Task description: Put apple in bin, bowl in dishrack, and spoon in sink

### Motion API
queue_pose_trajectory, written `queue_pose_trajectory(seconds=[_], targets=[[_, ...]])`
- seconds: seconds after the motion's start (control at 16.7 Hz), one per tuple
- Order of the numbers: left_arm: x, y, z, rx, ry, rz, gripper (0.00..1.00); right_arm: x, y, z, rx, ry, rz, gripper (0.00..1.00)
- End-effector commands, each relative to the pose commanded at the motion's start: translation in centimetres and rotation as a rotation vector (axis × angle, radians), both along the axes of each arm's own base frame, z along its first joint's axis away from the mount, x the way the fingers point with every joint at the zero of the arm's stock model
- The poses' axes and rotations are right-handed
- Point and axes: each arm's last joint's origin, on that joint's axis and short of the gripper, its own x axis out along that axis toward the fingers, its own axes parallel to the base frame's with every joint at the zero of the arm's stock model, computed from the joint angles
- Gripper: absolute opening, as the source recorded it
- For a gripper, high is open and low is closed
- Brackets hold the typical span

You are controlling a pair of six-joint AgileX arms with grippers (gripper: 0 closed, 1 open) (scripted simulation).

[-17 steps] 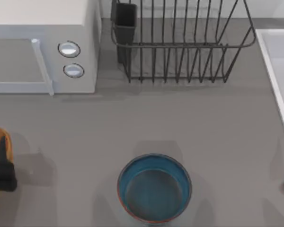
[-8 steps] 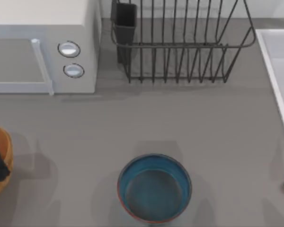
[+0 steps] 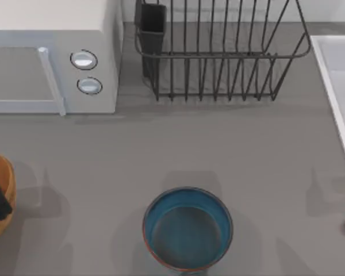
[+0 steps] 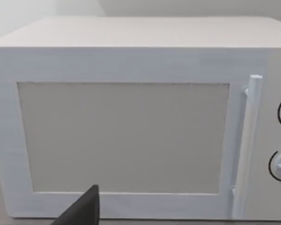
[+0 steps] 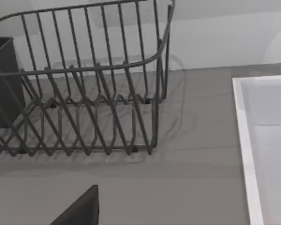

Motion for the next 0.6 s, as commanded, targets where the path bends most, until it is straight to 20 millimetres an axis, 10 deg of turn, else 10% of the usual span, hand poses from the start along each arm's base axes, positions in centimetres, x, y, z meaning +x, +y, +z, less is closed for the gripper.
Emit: queue_pose_trajectory(seconds=[0.6], targets=[[0.0, 0.0, 0.0, 0.0, 0.0, 0.0, 1.0, 6.8, 12.5, 6.3, 0.006, 0.917, 0.184, 1.0]])
